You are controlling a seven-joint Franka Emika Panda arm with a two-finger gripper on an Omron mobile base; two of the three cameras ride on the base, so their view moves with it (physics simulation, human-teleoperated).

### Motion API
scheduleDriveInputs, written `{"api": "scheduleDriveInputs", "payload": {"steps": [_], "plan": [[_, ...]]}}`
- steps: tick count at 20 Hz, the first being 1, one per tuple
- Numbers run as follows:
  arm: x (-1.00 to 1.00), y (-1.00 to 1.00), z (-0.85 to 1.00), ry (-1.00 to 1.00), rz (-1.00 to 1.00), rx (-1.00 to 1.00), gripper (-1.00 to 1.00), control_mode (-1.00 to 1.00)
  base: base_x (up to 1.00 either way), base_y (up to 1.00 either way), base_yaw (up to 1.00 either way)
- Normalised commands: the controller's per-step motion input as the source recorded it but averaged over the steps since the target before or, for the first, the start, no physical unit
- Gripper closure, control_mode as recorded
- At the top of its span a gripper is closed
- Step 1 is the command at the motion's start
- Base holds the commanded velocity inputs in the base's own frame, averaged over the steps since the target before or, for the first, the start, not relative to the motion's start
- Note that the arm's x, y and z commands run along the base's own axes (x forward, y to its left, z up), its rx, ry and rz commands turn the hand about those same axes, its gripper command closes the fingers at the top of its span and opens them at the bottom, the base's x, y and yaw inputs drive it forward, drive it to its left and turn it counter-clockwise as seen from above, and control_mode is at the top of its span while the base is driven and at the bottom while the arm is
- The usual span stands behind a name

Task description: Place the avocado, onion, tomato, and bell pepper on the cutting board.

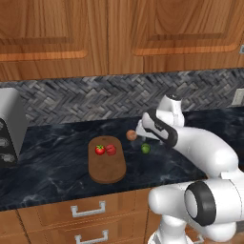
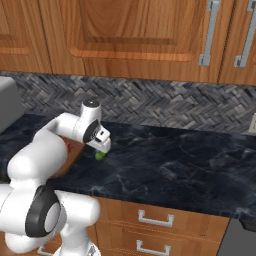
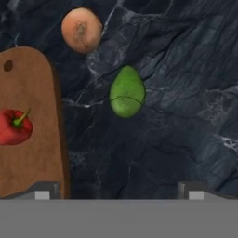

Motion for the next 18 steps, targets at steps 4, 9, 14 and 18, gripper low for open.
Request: {"api": "scheduleDriveInputs", "payload": {"steps": [4,9,14,18], "plan": [[0.31,0.00,-0.30,0.12,0.00,-0.03,-1.00,-1.00,0.00,0.00,0.00],[0.26,0.00,-0.17,0.09,0.00,-0.01,-1.00,-1.00,0.00,0.00,0.00],[0.20,0.00,-0.23,0.08,0.01,-0.03,-1.00,-1.00,0.00,0.00,0.00],[0.19,0.00,-0.20,0.05,0.03,-0.04,-1.00,-1.00,0.00,0.00,0.00]]}}
